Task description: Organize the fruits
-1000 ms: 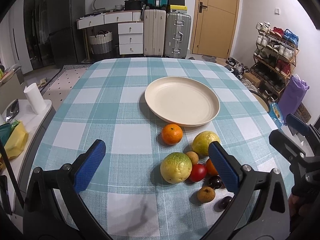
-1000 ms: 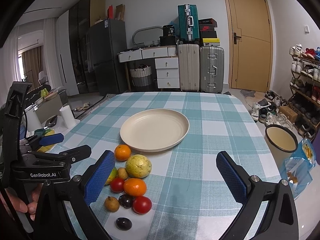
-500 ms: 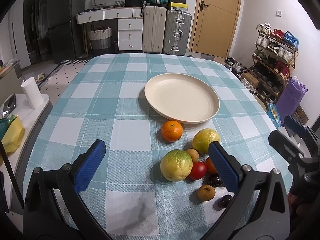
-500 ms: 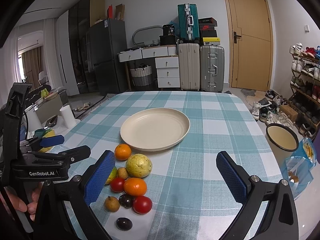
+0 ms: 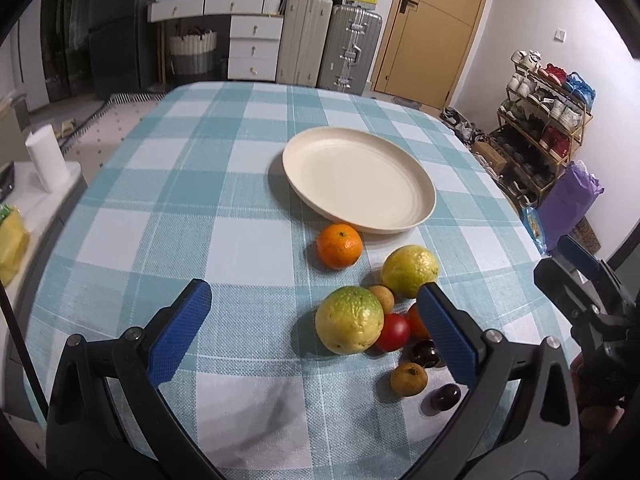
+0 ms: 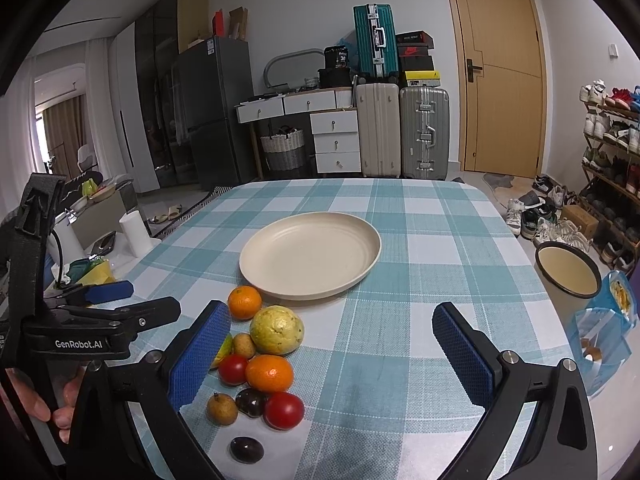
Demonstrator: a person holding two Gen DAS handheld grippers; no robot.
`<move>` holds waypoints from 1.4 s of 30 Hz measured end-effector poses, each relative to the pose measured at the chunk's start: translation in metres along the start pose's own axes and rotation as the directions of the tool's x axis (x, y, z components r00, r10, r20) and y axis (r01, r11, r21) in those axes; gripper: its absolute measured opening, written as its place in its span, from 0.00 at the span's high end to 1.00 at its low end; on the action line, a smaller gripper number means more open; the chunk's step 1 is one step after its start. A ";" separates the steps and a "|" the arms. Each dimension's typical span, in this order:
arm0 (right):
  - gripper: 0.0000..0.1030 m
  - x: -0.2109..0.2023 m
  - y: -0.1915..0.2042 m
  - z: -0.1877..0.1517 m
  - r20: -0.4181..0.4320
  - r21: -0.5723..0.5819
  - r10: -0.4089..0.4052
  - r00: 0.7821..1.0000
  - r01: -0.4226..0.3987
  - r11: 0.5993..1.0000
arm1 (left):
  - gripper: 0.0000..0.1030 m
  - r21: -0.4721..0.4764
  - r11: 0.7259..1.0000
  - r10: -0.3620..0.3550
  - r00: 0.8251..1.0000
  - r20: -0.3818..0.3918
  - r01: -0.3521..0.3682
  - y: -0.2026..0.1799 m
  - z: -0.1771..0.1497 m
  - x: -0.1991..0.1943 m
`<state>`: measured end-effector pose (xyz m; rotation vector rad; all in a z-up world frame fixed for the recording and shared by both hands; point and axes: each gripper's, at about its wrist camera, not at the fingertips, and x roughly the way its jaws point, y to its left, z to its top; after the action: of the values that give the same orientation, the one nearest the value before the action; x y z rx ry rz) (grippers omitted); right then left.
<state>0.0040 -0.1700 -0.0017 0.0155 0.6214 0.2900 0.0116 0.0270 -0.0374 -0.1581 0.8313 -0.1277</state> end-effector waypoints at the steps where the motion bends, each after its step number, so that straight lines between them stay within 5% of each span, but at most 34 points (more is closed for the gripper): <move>1: 0.00 0.001 -0.001 0.000 -0.002 0.002 0.002 1.000 -0.002 1.000 | 0.01 -0.007 1.000 -0.008 1.000 -0.010 0.008 0.001 0.000 0.003; 14: 0.00 0.025 -0.010 -0.006 -0.039 0.037 0.021 0.999 -0.019 0.999 | 0.01 -0.073 0.989 -0.136 0.986 -0.099 0.129 0.018 -0.005 0.033; 22: 0.00 0.039 -0.014 -0.009 -0.061 0.046 0.033 0.998 -0.030 0.998 | 0.09 -0.114 0.975 -0.205 0.968 -0.144 0.189 0.022 -0.006 0.054; 30: 0.00 0.052 -0.021 -0.011 -0.087 0.068 0.040 0.995 -0.034 0.997 | 0.27 -0.172 0.947 -0.302 0.936 -0.183 0.272 0.026 -0.005 0.075; 34: 0.00 0.055 -0.022 -0.011 -0.092 0.069 0.040 0.995 -0.034 0.997 | 0.46 -0.216 0.911 -0.394 0.896 -0.207 0.351 0.027 -0.002 0.087; 37: 0.00 0.057 -0.023 -0.012 -0.098 0.069 0.042 0.994 -0.035 0.997 | 0.56 -0.225 0.904 -0.409 0.888 -0.208 0.364 0.030 0.001 0.094; 42: 0.00 0.061 -0.022 -0.012 -0.107 0.068 0.045 0.993 -0.038 0.997 | 0.57 -0.262 0.870 -0.473 0.858 -0.202 0.418 0.038 0.007 0.108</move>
<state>0.0500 -0.1758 -0.0484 0.0762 0.7389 0.3124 0.0906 0.0463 -0.1178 -0.5465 1.0613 -0.5121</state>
